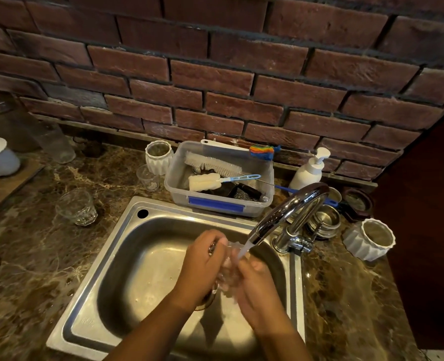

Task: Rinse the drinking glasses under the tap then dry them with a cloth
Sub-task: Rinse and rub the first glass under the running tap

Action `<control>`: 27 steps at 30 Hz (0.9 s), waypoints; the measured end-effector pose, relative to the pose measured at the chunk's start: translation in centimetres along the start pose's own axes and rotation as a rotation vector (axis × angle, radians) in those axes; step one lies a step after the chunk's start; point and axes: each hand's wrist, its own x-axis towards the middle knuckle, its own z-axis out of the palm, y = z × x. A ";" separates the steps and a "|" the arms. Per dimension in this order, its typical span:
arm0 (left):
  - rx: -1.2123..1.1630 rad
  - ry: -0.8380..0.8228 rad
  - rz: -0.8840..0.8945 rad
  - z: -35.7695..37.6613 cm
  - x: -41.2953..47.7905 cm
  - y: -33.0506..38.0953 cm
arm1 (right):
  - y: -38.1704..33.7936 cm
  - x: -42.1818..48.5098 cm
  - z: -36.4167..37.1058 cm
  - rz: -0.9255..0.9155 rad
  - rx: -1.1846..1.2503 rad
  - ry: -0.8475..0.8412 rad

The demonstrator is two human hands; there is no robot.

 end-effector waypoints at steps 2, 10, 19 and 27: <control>-0.218 -0.029 -0.317 0.6 0.2 1.0 | -0.2 0.0 -0.3 -0.208 -0.449 0.036; -0.943 -0.378 -1.046 -1.7 0.6 1.0 | -2.0 -1.3 -1.1 -0.654 -1.622 -0.341; -0.241 0.100 -0.340 0.7 -0.3 0.6 | 0.4 -0.4 0.8 -0.210 -0.439 0.061; 0.061 -0.037 0.035 -0.5 -0.4 0.2 | 0.2 0.4 -0.4 0.014 0.087 -0.060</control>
